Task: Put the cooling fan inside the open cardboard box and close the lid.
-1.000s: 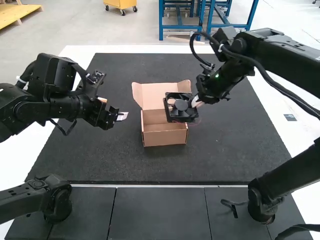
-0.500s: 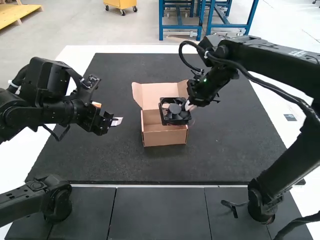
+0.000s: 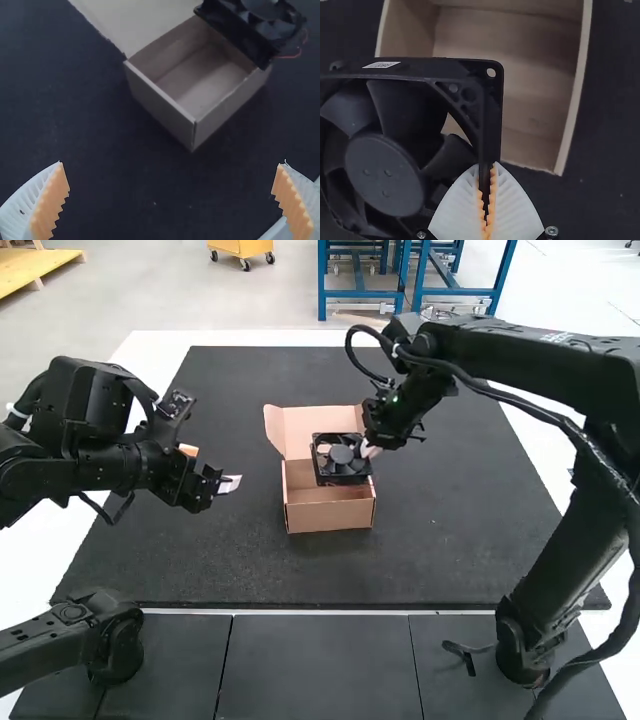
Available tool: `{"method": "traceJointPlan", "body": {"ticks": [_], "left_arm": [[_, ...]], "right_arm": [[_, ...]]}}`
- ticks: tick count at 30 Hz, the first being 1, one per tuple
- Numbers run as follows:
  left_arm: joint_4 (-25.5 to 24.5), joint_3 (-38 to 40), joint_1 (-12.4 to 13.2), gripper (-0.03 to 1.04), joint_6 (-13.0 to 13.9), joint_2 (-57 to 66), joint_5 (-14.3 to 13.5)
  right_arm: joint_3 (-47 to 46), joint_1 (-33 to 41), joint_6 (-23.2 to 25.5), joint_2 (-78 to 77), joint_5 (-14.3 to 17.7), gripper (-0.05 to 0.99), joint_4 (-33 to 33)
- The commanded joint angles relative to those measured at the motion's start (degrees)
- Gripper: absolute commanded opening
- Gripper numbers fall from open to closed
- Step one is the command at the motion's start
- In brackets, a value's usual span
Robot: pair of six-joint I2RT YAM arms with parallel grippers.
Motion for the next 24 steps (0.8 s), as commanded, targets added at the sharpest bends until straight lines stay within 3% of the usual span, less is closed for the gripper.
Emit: {"method": "traceJointPlan", "body": {"ticks": [1, 8, 14, 24], "left_arm": [[0.6, -0.4, 0.2, 0.96, 0.7, -0.7, -0.6], [1.3, -0.5, 0.4, 0.96, 0.7, -0.7, -0.6], [1.3, -0.5, 0.4, 0.96, 0.7, -0.7, -0.6], [3.4, -1.0, 0.2, 0.96, 0.7, -0.7, -0.6]], "right_arm": [[2.7, 2.3, 1.5, 0.7, -0.3, -0.02, 0.1], [4.3, 4.0, 2.2, 4.2, -0.3, -0.02, 1.6], [5.6, 3.4, 3.7, 6.9, 4.1, -0.02, 3.7], [6.6, 2.9, 4.9, 10.1, 6.9, -0.02, 4.8]]}}
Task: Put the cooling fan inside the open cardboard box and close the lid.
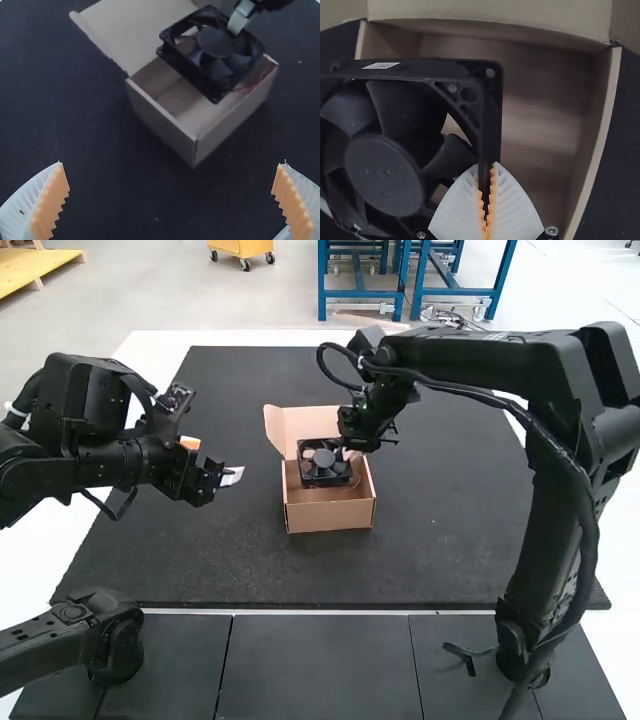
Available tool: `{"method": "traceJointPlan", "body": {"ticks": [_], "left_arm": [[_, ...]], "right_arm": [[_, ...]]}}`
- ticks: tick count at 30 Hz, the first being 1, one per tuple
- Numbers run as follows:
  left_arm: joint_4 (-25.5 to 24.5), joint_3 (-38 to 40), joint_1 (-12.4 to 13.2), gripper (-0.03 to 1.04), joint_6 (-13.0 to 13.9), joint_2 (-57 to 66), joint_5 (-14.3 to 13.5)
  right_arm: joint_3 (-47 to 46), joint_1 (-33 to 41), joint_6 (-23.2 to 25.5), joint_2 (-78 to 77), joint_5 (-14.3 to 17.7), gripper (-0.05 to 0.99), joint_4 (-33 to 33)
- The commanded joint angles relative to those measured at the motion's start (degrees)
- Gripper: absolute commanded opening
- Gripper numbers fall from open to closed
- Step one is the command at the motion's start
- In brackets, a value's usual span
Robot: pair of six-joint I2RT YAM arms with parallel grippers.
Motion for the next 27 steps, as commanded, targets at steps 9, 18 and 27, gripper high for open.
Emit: {"method": "traceJointPlan", "body": {"ticks": [9, 18, 27], "left_arm": [[0.6, -0.8, 0.1, 0.96, 0.8, -0.8, -0.6], [0.6, -0.9, 0.1, 0.96, 0.8, -0.8, -0.6], [0.4, -0.8, 0.2, 0.96, 0.8, -0.8, -0.6]], "right_arm": [[2.2, -1.3, 1.1, 2.9, 1.0, -0.02, 1.2], [2.2, -1.0, 0.8, 5.8, 0.5, -0.02, 1.7], [2.0, -0.7, 0.2, 8.2, 0.4, -0.02, 1.9]]}}
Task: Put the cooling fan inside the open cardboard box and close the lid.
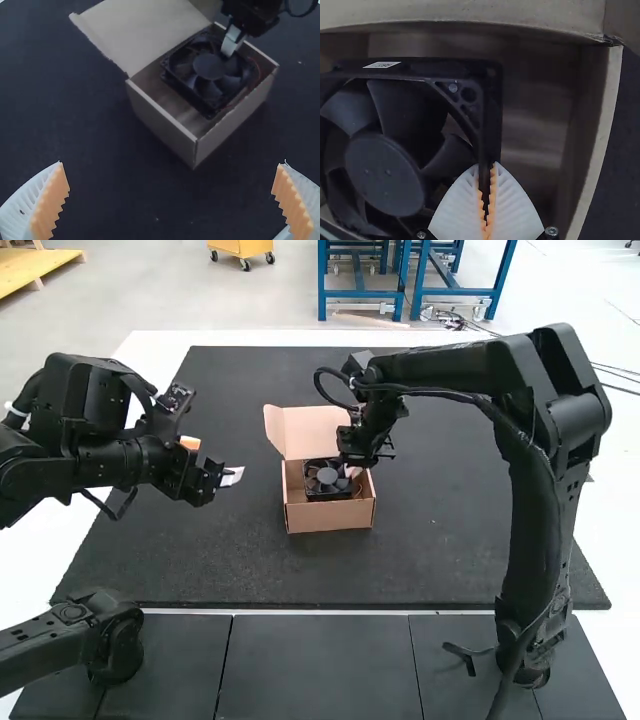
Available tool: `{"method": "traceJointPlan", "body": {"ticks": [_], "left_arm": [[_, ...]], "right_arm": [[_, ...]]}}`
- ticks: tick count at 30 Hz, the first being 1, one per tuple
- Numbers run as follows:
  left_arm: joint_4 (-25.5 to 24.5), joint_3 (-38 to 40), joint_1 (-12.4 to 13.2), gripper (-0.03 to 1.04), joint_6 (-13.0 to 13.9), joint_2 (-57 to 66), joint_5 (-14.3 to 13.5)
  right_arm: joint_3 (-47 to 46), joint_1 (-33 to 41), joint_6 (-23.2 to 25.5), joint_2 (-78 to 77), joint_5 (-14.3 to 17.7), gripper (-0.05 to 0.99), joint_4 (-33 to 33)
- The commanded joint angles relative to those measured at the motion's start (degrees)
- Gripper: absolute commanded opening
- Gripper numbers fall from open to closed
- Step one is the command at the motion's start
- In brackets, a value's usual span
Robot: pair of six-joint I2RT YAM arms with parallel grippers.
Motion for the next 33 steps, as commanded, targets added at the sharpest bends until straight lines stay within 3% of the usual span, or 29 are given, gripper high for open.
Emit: {"method": "traceJointPlan", "body": {"ticks": [1, 21, 25, 33], "left_arm": [[0.4, -0.8, 0.2, 0.96, 0.6, -0.8, -0.6], [0.8, -0.8, 0.1, 0.96, 0.6, -0.8, -0.6], [0.8, -0.9, 0.1, 0.96, 0.6, -0.8, -0.6], [1.0, -0.9, 0.1, 0.96, 0.6, -0.8, -0.6]], "right_arm": [[1.9, 0.2, -0.2, 0.7, -0.5, -0.02, 0.1], [2.1, 1.2, -0.1, 3.2, -2.5, -0.02, 1.6], [2.2, 1.2, -0.4, 3.2, -2.2, 0.16, 1.5], [5.2, 0.7, -1.9, 3.2, -2.0, 0.36, -0.5]]}}
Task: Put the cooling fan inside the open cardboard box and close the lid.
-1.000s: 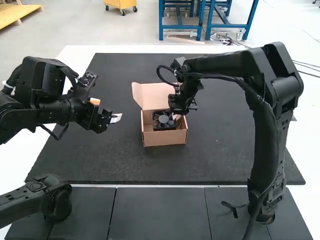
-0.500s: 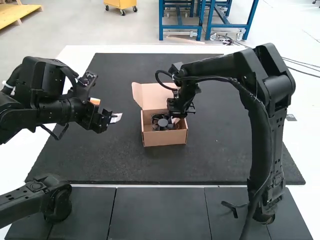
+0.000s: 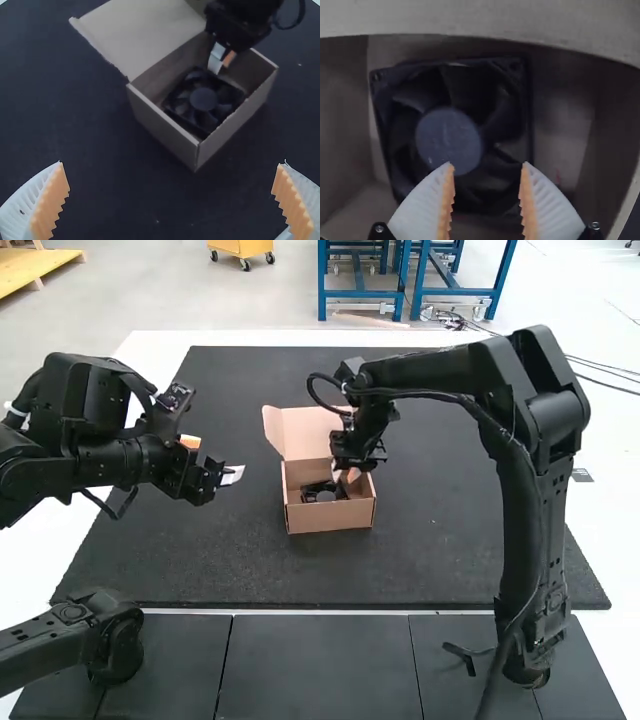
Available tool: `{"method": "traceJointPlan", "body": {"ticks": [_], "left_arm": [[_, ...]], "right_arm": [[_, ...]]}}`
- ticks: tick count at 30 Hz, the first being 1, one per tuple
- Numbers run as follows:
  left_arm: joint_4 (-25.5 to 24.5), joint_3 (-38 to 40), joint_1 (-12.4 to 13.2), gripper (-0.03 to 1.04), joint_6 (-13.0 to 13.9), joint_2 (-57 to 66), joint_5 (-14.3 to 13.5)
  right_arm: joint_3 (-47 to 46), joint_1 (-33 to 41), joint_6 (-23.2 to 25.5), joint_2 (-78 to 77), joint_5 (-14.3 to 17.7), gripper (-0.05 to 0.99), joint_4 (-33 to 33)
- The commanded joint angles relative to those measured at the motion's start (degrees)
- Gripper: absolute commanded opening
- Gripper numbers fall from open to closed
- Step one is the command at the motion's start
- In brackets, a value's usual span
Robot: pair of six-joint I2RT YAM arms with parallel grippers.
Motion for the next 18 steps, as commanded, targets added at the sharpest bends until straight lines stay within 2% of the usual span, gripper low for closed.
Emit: {"method": "traceJointPlan", "body": {"ticks": [1, 2, 6, 7, 10, 11, 14, 18], "left_arm": [[0.6, -0.9, 0.1, 0.96, 0.6, -0.7, -0.6], [0.7, -0.8, 0.2, 0.96, 0.6, -0.7, -0.6], [1.3, -0.8, 0.4, 0.96, 0.5, -0.7, -0.6], [1.5, -0.8, 0.5, 0.96, 0.5, -0.7, -0.6], [2.1, -0.8, 0.5, 0.96, 0.1, -0.5, -0.4], [2.1, -0.9, 0.5, 0.96, -0.8, -0.3, -0.4], [2.7, -1.0, 0.6, 0.96, -3.3, -0.1, -0.4], [3.4, -1.0, 2.8, 0.96, -5.2, 0.5, -0.3]], "right_arm": [[3.5, -0.1, -1.0, -0.7, -0.9, 0.41, -1.1], [4.8, -0.2, -0.7, -0.7, -0.9, 0.49, -1.4], [10.7, -0.6, -1.0, -0.7, -1.4, 0.66, -4.5], [12.4, -0.6, -1.1, -0.7, -1.4, 0.67, -5.5], [17.3, -0.7, -1.9, -0.9, -2.2, 0.80, -10.6], [18.8, -0.9, -2.8, -1.1, -2.2, 0.86, -13.0], [20.0, -1.5, -4.8, -1.9, -1.8, 0.90, -16.6], [16.1, -1.9, -6.1, -7.8, -1.4, 0.90, -13.5]]}}
